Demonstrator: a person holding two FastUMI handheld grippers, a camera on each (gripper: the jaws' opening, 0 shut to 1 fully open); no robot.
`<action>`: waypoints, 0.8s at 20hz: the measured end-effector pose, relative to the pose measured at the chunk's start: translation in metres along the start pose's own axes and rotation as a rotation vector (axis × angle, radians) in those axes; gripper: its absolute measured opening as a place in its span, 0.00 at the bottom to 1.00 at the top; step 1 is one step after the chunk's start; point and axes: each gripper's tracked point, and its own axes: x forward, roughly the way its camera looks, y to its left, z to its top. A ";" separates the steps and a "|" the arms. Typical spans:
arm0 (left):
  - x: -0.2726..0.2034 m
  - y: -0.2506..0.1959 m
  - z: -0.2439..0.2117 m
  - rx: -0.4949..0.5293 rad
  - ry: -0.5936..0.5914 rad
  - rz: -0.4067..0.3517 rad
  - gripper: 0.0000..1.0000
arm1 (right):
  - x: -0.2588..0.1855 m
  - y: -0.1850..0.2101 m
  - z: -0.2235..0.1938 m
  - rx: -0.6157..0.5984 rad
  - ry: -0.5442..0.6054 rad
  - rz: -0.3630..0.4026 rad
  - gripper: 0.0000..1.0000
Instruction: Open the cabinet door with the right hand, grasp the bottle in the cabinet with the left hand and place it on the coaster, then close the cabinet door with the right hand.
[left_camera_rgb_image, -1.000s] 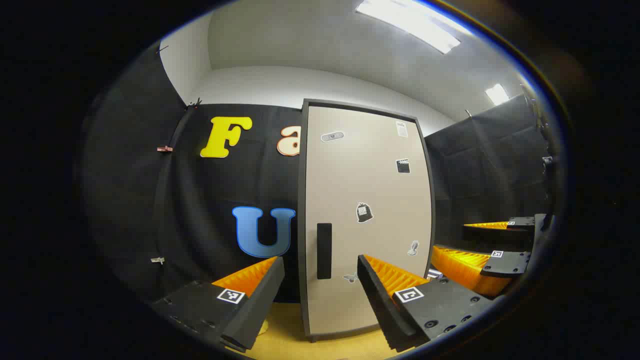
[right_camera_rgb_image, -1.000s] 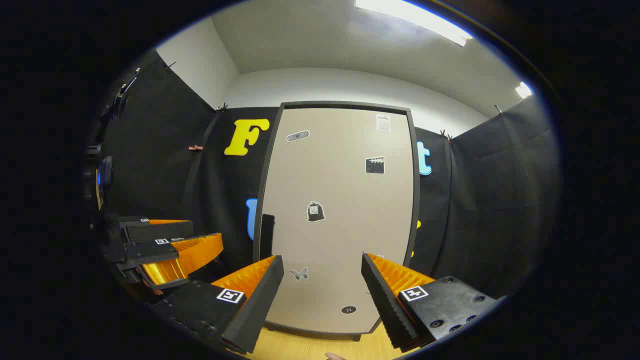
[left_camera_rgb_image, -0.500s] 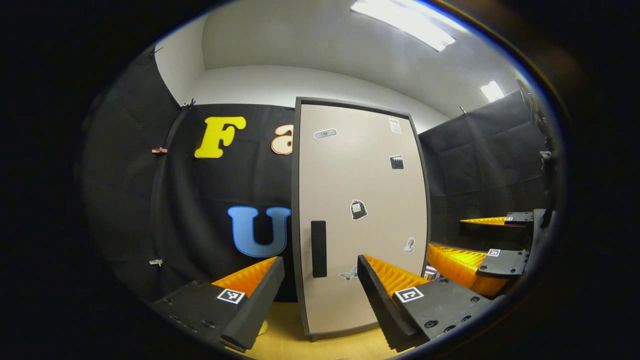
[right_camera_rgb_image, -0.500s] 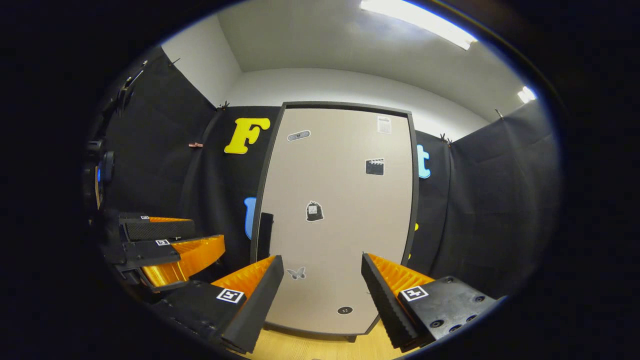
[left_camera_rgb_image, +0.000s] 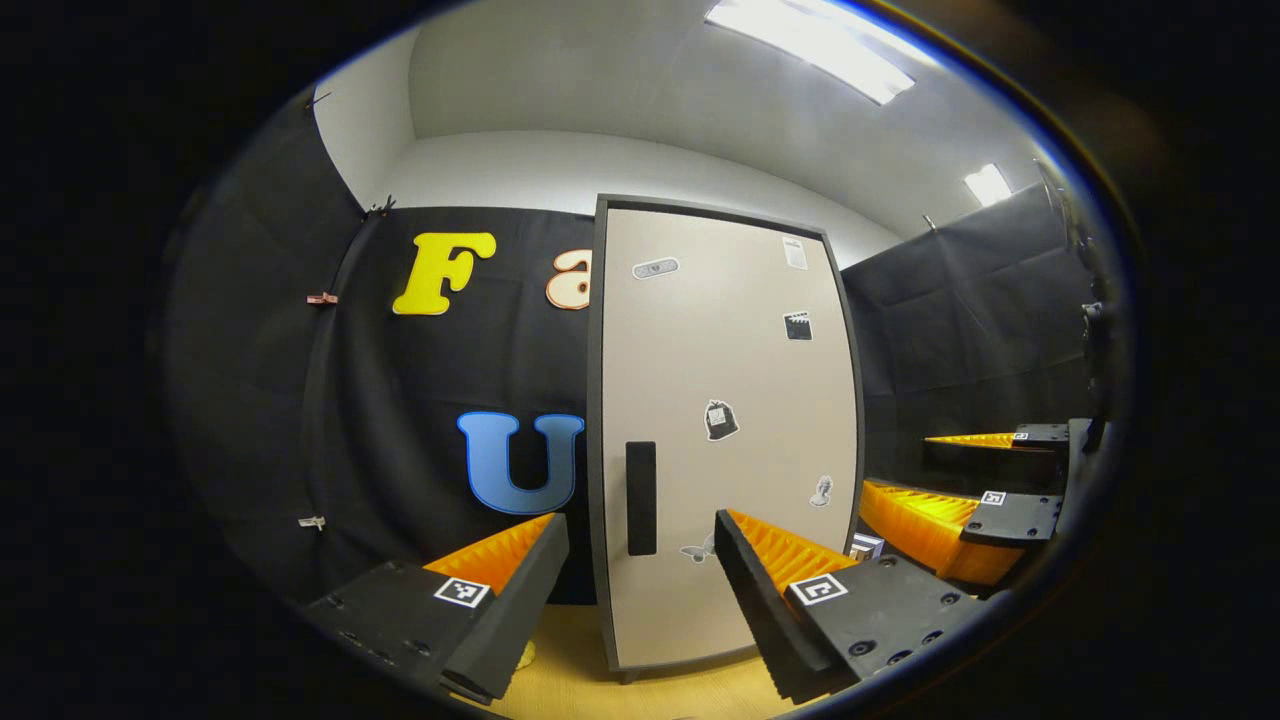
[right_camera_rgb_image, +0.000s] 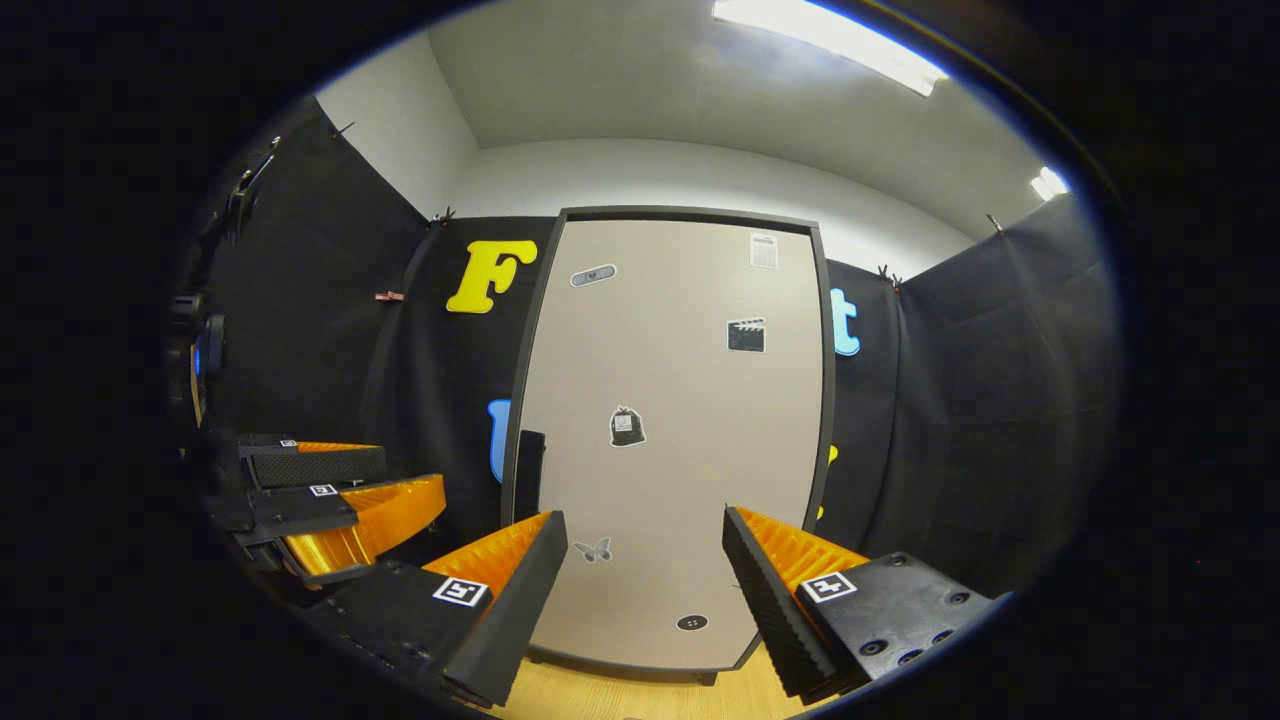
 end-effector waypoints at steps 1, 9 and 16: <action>0.000 0.001 0.001 -0.001 0.001 0.001 0.93 | 0.000 0.001 0.000 0.001 0.000 0.004 0.97; -0.010 0.019 0.001 0.016 0.000 0.023 0.93 | 0.009 0.021 0.003 -0.006 -0.024 0.015 0.97; -0.016 0.069 -0.007 0.046 0.009 0.070 0.93 | 0.046 0.070 -0.006 0.004 -0.031 0.045 0.97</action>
